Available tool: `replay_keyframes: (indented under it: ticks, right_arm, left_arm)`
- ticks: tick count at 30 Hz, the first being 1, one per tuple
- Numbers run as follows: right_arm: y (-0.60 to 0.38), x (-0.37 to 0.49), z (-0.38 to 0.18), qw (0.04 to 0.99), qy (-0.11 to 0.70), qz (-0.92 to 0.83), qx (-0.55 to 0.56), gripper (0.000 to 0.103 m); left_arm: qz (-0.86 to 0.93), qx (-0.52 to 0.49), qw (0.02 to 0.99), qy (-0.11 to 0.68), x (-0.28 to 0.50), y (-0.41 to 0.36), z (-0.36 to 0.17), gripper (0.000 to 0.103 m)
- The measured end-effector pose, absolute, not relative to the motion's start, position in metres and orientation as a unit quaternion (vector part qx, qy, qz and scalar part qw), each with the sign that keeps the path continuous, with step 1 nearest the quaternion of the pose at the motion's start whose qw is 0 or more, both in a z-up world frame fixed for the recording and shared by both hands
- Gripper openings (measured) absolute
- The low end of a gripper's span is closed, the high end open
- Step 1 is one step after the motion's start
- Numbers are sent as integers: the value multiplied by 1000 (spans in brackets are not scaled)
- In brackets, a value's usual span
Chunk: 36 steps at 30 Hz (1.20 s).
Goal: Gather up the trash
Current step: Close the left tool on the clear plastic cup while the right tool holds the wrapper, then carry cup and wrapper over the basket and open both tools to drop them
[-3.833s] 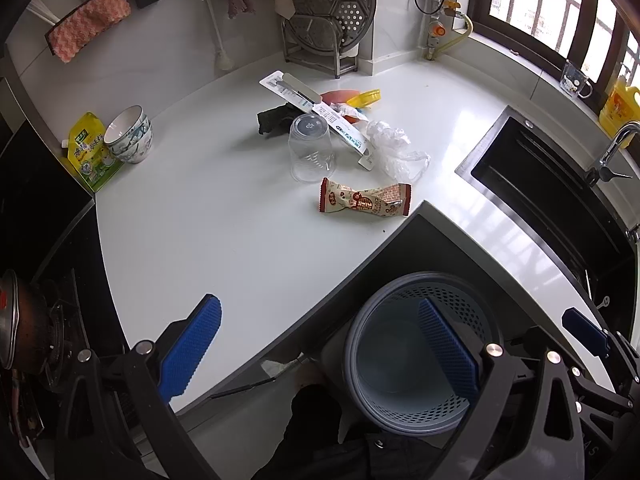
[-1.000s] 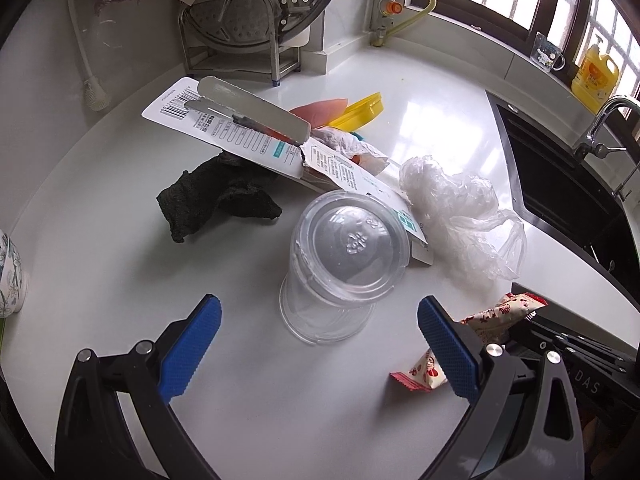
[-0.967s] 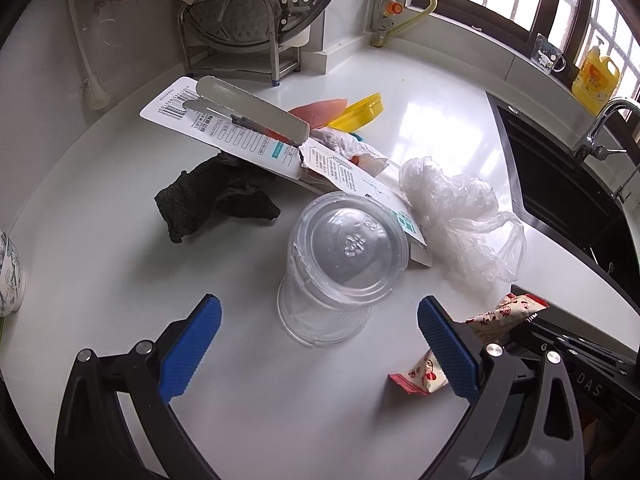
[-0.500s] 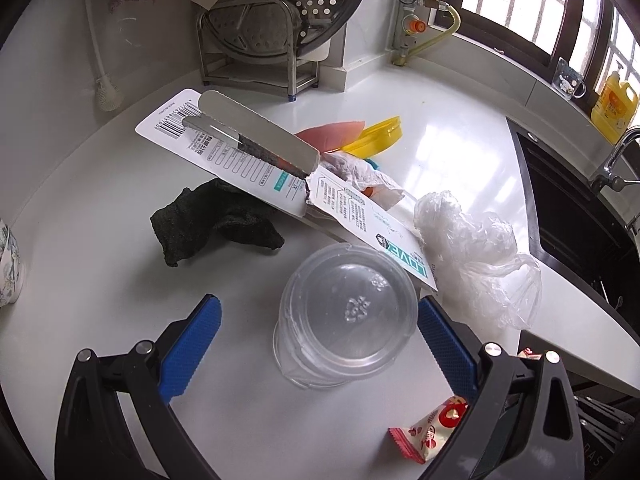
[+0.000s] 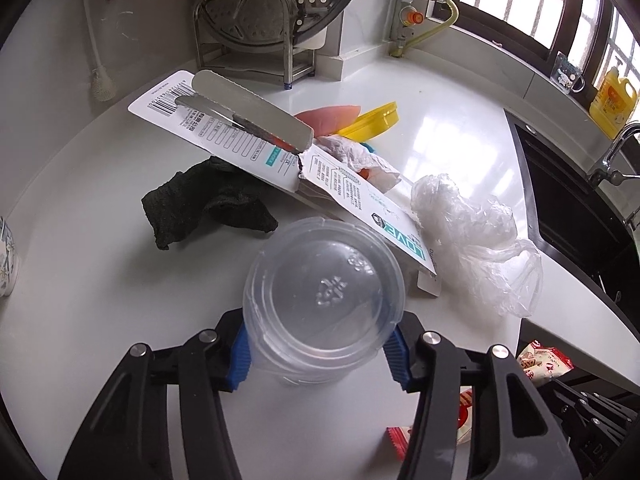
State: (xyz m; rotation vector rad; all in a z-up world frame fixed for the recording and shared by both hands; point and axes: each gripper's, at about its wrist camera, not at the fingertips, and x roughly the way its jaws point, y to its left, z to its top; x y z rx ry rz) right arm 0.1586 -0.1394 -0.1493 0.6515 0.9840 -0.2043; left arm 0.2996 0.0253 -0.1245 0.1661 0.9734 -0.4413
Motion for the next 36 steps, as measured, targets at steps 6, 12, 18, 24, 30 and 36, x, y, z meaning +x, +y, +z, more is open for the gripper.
replay_keyframes:
  ticks: [6, 12, 18, 24, 30, 36]
  right_arm:
    - [-136, 153, -139, 835, 454, -82, 299, 1]
    - [-137, 140, -127, 844, 449, -61, 289, 1]
    - [-139, 122, -110, 854, 443, -30, 270, 1]
    - [-154, 87, -100, 858, 446, -16, 254, 1]
    - [-186, 35, -99, 859, 455, -26, 234, 1]
    - [-221, -13, -117, 853, 476, -46, 210, 1]
  left_arm:
    - [-210, 82, 862, 454, 291, 35, -109, 53]
    - [-198, 89, 866, 450, 271, 48, -93, 53]
    - [-185, 88, 869, 451, 240, 56, -78, 53]
    - [-186, 88, 869, 450, 195, 48, -65, 53]
    - [-198, 94, 867, 448, 139, 19, -64, 53]
    - [-227, 98, 851, 463, 85, -21, -81, 53]
